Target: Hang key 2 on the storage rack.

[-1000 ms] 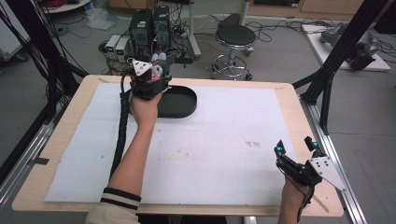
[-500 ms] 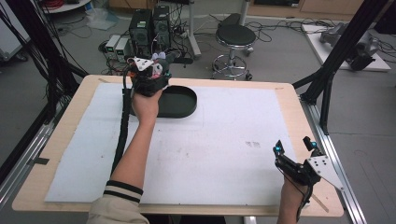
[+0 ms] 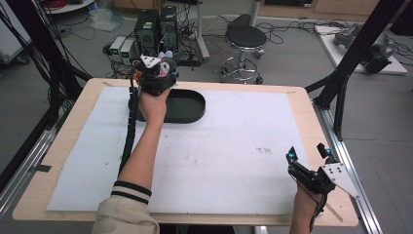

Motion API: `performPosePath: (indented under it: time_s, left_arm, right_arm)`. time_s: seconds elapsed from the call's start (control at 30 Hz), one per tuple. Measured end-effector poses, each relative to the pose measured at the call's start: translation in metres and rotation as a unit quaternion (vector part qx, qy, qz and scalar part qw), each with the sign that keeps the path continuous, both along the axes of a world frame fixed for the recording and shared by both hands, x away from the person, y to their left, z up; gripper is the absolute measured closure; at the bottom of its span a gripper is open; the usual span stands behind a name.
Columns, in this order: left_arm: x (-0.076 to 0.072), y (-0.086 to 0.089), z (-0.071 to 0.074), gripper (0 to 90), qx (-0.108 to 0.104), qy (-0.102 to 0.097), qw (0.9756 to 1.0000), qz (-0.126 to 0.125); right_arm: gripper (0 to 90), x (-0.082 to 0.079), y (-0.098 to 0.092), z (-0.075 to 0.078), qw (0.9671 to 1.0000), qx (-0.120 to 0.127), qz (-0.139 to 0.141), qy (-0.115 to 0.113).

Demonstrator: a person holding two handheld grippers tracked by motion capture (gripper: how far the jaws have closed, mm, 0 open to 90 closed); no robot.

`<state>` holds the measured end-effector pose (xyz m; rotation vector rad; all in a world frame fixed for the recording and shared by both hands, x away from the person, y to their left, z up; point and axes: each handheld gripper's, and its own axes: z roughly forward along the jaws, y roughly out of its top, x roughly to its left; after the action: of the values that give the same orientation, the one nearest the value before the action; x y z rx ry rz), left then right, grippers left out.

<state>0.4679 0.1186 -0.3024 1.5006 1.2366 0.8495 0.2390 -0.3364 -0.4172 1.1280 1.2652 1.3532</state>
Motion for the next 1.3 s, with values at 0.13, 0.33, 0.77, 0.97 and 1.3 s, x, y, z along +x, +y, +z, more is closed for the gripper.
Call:
performPosePath:
  time_s: [0.13, 0.33, 0.77, 0.97, 1.3]
  left_arm:
    - [0.0030, -0.0016, 0.0025, 45.5, 0.002, 0.000, 1.0000, 0.000]
    - [0.0072, 0.0029, 0.0003, 45.3, 0.001, 0.003, 1.0000, 0.009]
    - [0.0090, 0.0020, -0.0026, 33.7, 0.007, 0.007, 0.9998, 0.020]
    - [0.0090, 0.0009, -0.0034, 27.3, 0.013, 0.008, 0.9995, 0.027]
    - [0.0040, 0.0018, 0.0003, 16.4, 0.012, -0.004, 0.9996, 0.026]
  right_arm:
    - [7.9, 0.0008, 0.0002, -0.0012, 1.0000, 0.002, 0.001, 0.003]
    - [7.9, 0.0007, -0.0013, -0.0016, 1.0000, -0.001, -0.001, 0.002]
    - [7.9, 0.0013, -0.0008, -0.0024, 1.0000, -0.001, -0.001, 0.004]
    - [7.9, 0.0011, -0.0012, -0.0026, 1.0000, 0.000, -0.001, 0.005]
    - [7.9, 0.0012, -0.0002, -0.0022, 1.0000, 0.001, 0.000, 0.004]
